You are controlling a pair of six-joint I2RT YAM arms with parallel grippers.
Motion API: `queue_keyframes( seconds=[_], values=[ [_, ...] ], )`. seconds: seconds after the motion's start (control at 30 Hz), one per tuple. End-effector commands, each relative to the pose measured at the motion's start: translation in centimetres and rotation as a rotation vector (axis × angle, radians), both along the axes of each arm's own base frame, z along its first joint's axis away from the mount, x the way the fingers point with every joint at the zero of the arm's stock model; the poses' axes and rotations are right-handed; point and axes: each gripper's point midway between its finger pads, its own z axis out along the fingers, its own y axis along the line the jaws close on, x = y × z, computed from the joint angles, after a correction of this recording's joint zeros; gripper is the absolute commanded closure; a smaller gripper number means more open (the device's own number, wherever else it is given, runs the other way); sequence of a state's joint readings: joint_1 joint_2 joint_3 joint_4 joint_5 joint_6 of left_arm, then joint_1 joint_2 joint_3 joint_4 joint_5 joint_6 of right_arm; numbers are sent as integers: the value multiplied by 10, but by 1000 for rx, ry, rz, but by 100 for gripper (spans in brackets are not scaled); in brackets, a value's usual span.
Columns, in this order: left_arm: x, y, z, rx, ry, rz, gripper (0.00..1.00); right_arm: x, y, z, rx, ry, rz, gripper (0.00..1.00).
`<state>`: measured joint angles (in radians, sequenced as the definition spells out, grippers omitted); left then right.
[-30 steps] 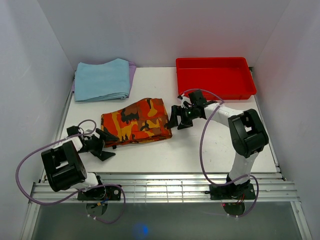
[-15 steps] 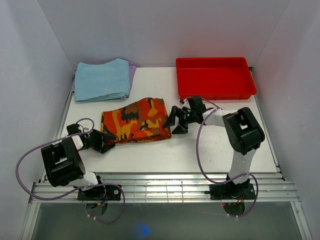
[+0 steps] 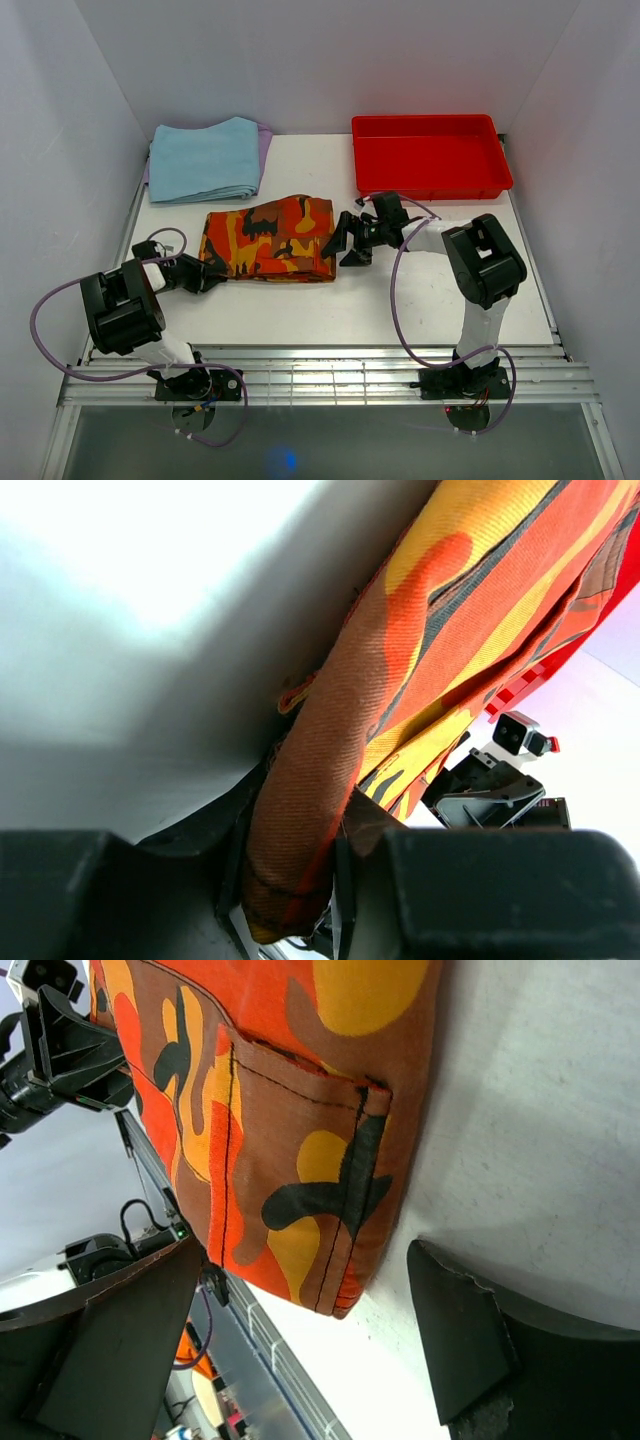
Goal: Fold and stack the trousers
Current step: Neatly place the folded trousers to the corner
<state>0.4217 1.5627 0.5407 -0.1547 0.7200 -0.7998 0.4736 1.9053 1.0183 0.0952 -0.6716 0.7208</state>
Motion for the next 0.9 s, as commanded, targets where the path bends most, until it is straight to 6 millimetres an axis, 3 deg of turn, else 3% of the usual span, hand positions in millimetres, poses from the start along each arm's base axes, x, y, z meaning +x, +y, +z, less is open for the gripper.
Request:
queue_keyframes(
  seconds=[0.0, 0.27, 0.37, 0.5, 0.6, 0.7, 0.73, 0.77, 0.8, 0.87],
  values=[
    [0, 25, -30, 157, 68, 51, 100, 15, -2, -22, -72, -81, -17, 10],
    [5, 23, -21, 144, 29, 31, 100, 21, 20, -15, -25, -114, 3, 0],
    [6, 23, -18, 147, 21, 27, 100, 19, 29, -10, -1, -99, 2, 10],
    [10, 25, -9, 166, -12, 19, 100, 13, 30, -2, 9, -62, -13, 32],
    [15, 29, 3, 210, -67, 3, 100, 10, 28, 7, 8, -49, -20, 58],
    [17, 34, 12, 256, -104, -8, 100, 8, 24, 12, -21, -43, -43, 77],
    [14, 34, 12, 261, -96, -6, 100, 8, 22, 12, -29, -40, -52, 68],
    [11, 33, 10, 261, -86, -5, 100, 8, 20, 11, -45, -33, -66, 47],
    [8, 32, 10, 256, -78, -2, 100, 5, 17, 10, -61, -11, -73, 6],
    [3, 27, 8, 237, -73, -2, 100, -5, 10, 7, -92, 27, -84, 10]
  ],
)
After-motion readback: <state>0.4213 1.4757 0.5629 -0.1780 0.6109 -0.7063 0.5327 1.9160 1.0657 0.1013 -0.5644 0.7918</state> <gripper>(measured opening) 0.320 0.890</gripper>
